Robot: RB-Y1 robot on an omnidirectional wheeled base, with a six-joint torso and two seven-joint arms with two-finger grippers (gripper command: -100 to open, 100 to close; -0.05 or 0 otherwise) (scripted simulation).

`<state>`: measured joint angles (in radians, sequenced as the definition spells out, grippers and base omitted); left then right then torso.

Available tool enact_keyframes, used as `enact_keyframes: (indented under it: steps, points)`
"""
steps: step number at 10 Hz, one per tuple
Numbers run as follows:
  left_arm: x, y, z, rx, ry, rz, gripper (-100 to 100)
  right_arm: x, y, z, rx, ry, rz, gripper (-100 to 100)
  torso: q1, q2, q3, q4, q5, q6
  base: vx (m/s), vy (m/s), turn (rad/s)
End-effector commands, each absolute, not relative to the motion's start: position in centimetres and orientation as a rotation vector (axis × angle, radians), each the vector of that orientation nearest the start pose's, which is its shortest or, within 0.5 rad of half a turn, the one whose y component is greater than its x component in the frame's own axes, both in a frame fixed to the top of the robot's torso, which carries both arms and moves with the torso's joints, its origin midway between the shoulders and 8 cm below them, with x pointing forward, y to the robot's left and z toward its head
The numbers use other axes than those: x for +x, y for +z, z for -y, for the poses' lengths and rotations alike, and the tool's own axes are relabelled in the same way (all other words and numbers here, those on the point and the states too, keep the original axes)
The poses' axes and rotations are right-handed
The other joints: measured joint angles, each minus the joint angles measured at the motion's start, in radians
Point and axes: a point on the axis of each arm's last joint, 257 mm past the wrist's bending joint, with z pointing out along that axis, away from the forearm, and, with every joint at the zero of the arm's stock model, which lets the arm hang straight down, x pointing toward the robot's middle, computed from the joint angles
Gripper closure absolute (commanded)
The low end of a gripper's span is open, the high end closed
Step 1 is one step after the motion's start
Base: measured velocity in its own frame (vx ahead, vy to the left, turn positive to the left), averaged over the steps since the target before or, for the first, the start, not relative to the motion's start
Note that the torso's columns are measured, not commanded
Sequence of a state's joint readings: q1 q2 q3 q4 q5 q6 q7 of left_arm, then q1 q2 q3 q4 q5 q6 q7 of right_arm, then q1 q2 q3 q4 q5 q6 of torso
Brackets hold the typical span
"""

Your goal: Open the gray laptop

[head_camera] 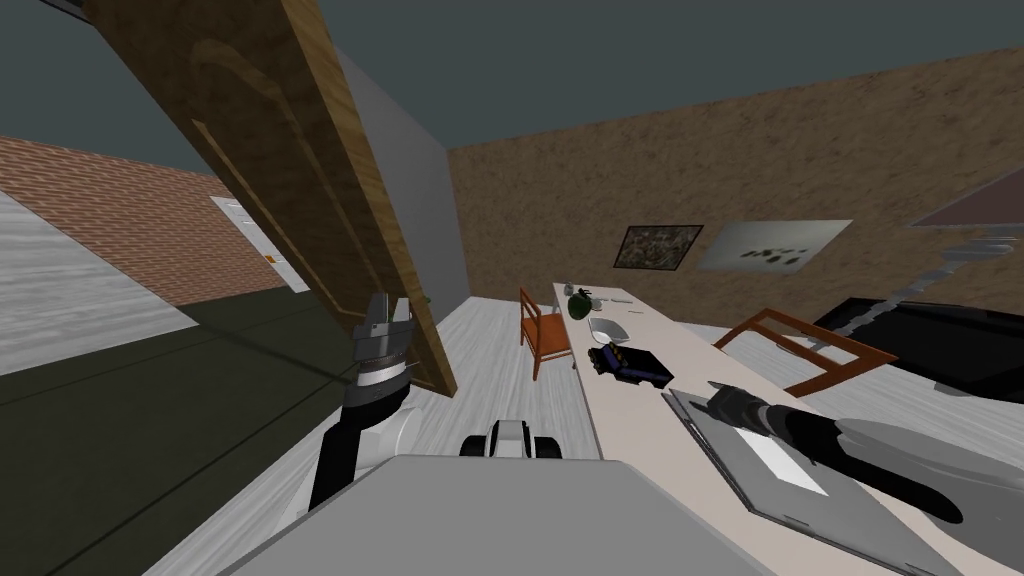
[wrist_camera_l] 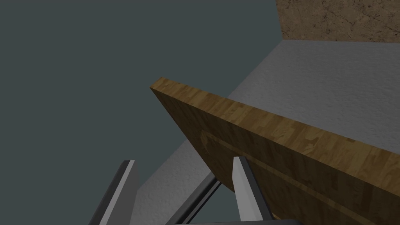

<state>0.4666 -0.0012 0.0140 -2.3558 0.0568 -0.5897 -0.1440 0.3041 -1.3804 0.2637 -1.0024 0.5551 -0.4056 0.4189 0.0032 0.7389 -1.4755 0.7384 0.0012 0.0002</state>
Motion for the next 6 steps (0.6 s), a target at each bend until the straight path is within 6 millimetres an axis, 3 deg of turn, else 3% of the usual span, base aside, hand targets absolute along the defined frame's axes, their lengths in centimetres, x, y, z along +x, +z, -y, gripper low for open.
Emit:
enact_keyframes:
  steps: [1,3,4,5,6]
  points:
    - [30.9,8.3,-28.0,-0.49,-1.238,-0.467,0,30.8,-27.6,71.3,-0.7,-0.541,-2.32,-100,-0.001,-0.001,0.0,0.0,-0.001,0.0,0.014,0.033,-0.025]
    - [30.9,8.3,-28.0,-0.49,-1.237,-0.467,0,31.4,-26.0,71.4,-0.714,-0.535,-2.315,-100,-0.004,-0.001,-0.001,0.0,-0.001,0.0,0.016,0.028,-0.062]
    - [30.9,8.3,-28.0,-0.49,-1.237,-0.467,0,31.3,-26.4,71.6,-0.71,-0.539,-2.316,-100,-0.004,-0.001,-0.001,0.0,-0.002,0.0,0.007,0.011,-0.016]
    - [30.9,8.3,-28.0,-0.49,-1.237,-0.467,0,31.3,-26.3,71.5,-0.71,-0.537,-2.316,0,-0.005,-0.001,0.0,0.0,-0.002,0.0,0.0,0.0,0.0]
    - [30.9,8.3,-28.0,-0.49,-1.237,-0.467,0,31.3,-26.3,71.5,-0.71,-0.537,-2.316,0,-0.005,0.0,0.0,0.0,-0.002,0.0,0.0,0.0,0.0]
